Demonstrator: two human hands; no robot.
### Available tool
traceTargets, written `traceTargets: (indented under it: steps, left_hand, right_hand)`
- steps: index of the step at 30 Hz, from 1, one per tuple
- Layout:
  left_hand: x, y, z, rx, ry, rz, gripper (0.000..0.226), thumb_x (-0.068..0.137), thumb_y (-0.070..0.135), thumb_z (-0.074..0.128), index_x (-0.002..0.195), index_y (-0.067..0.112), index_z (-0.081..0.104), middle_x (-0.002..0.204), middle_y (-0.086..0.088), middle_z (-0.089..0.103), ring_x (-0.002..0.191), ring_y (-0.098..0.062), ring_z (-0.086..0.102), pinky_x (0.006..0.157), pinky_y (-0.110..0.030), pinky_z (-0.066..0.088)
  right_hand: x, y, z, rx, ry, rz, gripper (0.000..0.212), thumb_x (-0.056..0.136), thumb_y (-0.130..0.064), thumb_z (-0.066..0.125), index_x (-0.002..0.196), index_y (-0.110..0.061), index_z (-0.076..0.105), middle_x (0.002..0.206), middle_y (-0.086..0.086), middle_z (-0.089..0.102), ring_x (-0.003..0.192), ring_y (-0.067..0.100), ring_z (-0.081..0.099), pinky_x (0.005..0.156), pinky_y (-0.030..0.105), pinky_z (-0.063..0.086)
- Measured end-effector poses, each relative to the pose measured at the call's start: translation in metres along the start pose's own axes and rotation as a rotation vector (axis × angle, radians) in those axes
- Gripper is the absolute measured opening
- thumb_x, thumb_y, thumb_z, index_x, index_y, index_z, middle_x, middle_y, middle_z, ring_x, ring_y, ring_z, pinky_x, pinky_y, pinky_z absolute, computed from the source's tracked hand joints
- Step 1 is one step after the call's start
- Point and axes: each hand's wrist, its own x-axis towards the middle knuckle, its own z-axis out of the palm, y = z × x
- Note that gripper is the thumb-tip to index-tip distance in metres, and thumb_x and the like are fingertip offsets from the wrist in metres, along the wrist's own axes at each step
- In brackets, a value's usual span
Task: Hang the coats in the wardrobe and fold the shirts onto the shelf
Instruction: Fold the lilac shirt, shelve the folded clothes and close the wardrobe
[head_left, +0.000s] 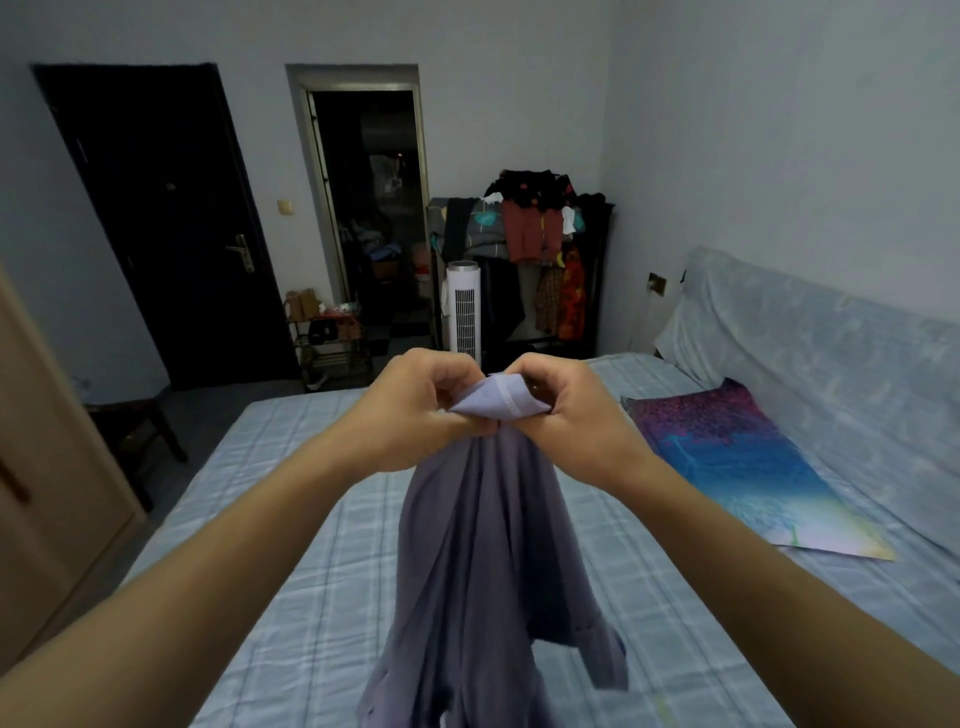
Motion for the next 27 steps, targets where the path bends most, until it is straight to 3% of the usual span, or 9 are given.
traceTargets:
  steps: [3,8,10,13,15,18,20,24,27]
  left_hand:
    - [-0.001,-0.005,-0.004,0.001,0.023,-0.038,0.006,0.083,0.01,0.076,0.083,0.012,0.07,0.08,-0.011,0.07,0.081,-0.034,0.068,0.071,-0.051,0.055]
    - [0.004,-0.008,-0.012,0.014,0.214,-0.062,0.005,0.088,0.011,0.069,0.084,0.008,0.068,0.081,-0.013,0.069,0.072,-0.018,0.062,0.068,-0.044,0.054]
    - [0.007,-0.01,-0.017,0.009,0.264,-0.069,0.004,0.088,0.008,0.067,0.084,0.006,0.067,0.082,-0.017,0.069,0.073,-0.025,0.064,0.067,-0.045,0.055]
    - [0.01,-0.014,-0.025,0.005,0.319,-0.071,0.006,0.087,0.005,0.066,0.082,0.007,0.066,0.082,-0.018,0.069,0.072,-0.026,0.064,0.065,-0.042,0.053]
    - [0.009,-0.018,-0.031,0.014,0.336,-0.079,0.01,0.087,0.003,0.065,0.08,0.01,0.065,0.081,-0.016,0.069,0.072,-0.019,0.062,0.065,-0.039,0.052]
    - [0.002,-0.028,-0.042,0.025,0.309,-0.092,0.011,0.088,0.002,0.065,0.083,0.012,0.064,0.082,-0.013,0.07,0.077,-0.026,0.066,0.068,-0.042,0.054]
    - [-0.006,-0.034,-0.047,-0.007,0.26,-0.086,0.014,0.088,-0.001,0.065,0.085,0.012,0.063,0.085,-0.014,0.069,0.079,-0.026,0.066,0.068,-0.042,0.053]
    - [-0.019,-0.045,-0.051,-0.018,0.143,-0.05,0.024,0.084,0.002,0.073,0.084,0.023,0.062,0.078,0.008,0.066,0.074,-0.009,0.062,0.065,-0.027,0.05]
    - [-0.025,-0.054,-0.048,0.013,0.064,-0.048,0.02,0.086,0.014,0.074,0.083,0.029,0.061,0.077,0.004,0.061,0.07,-0.011,0.056,0.063,-0.026,0.046]
  right_hand:
    - [-0.01,0.011,0.0,0.117,-0.017,0.067,0.008,0.086,-0.003,0.071,0.092,-0.002,0.066,0.087,0.017,0.07,0.081,0.028,0.068,0.074,0.043,0.055]
    - [-0.038,0.04,0.015,0.198,-0.098,0.218,0.015,0.078,-0.006,0.077,0.091,-0.009,0.068,0.088,0.013,0.073,0.084,0.028,0.07,0.08,0.044,0.058]
    - [-0.051,0.051,0.024,0.188,-0.122,0.255,0.015,0.078,-0.011,0.075,0.092,-0.01,0.07,0.09,0.01,0.074,0.088,0.026,0.072,0.08,0.045,0.059]
    - [-0.066,0.063,0.036,0.118,-0.137,0.285,0.018,0.078,-0.019,0.07,0.084,-0.003,0.066,0.08,0.018,0.068,0.075,0.024,0.067,0.071,0.052,0.055]
    - [-0.07,0.066,0.039,0.104,-0.106,0.275,0.018,0.079,-0.019,0.067,0.074,-0.004,0.061,0.067,0.013,0.059,0.065,0.016,0.054,0.061,0.043,0.046]
    - [-0.065,0.066,0.029,0.141,-0.002,0.28,0.008,0.083,-0.008,0.065,0.075,-0.01,0.064,0.066,0.007,0.059,0.064,0.014,0.054,0.061,0.035,0.046]
    - [-0.058,0.064,0.017,0.146,0.09,0.285,0.015,0.088,-0.004,0.062,0.079,-0.016,0.066,0.07,0.005,0.063,0.066,0.014,0.057,0.062,0.033,0.048]
    - [-0.039,0.053,-0.006,0.199,0.264,0.265,0.017,0.095,-0.011,0.061,0.079,-0.018,0.065,0.069,-0.007,0.063,0.064,0.006,0.057,0.06,0.025,0.048]
    - [-0.03,0.043,-0.014,0.178,0.274,0.23,0.014,0.096,-0.016,0.06,0.082,-0.015,0.064,0.075,-0.002,0.065,0.067,0.006,0.058,0.06,0.02,0.047]
